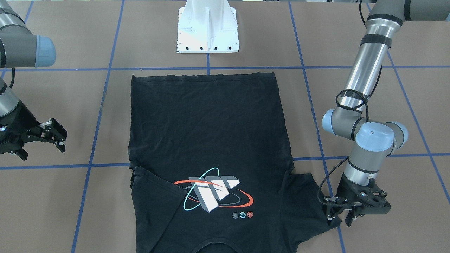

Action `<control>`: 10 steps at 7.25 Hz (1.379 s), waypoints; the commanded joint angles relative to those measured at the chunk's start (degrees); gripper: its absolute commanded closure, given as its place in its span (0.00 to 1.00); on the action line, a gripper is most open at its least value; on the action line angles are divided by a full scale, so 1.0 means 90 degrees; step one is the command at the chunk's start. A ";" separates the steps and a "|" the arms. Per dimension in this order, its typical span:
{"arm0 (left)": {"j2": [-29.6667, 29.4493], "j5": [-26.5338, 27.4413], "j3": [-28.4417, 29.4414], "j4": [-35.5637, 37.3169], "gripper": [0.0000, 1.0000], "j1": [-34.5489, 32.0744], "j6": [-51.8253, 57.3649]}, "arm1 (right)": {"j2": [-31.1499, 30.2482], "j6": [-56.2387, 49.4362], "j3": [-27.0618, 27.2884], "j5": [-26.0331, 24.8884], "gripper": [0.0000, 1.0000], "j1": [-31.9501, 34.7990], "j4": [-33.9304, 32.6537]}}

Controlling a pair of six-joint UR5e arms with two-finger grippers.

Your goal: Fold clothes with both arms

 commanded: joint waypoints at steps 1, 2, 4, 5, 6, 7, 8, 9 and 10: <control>-0.0005 0.0029 0.0062 -0.0017 0.47 0.0032 -0.0002 | 0.0000 0.0000 -0.0013 -0.0001 0.00 -0.0002 0.0000; -0.0005 0.0030 0.0062 -0.0133 0.59 0.0100 -0.0002 | 0.0000 0.0019 -0.0013 -0.0010 0.00 -0.0002 0.0000; -0.0005 -0.0019 -0.0045 -0.0144 1.00 0.0091 0.0066 | 0.0019 0.0019 -0.0013 -0.0010 0.00 -0.0002 0.0000; 0.0053 -0.0068 -0.0336 -0.0134 1.00 0.0053 0.0067 | 0.0039 0.0029 -0.0013 -0.0010 0.00 -0.0011 0.0000; 0.0373 -0.0271 -0.1015 -0.0008 1.00 -0.0045 0.0076 | 0.0049 0.0068 -0.0013 -0.0010 0.00 -0.0011 0.0000; 0.0676 -0.0486 -0.1738 0.0583 1.00 -0.0065 0.0076 | 0.0058 0.0087 -0.0013 -0.0010 0.00 -0.0011 0.0000; 0.0746 -0.0469 -0.2480 0.1536 1.00 -0.0065 0.0038 | 0.0058 0.0097 -0.0013 -0.0020 0.00 -0.0011 0.0000; 0.0660 -0.0420 -0.2970 0.2464 1.00 -0.0036 -0.0030 | 0.0058 0.0107 -0.0013 -0.0030 0.00 -0.0011 0.0000; 0.0466 -0.0149 -0.3178 0.3102 1.00 0.0129 -0.0485 | 0.0058 0.0117 -0.0004 -0.0030 0.00 -0.0011 0.0000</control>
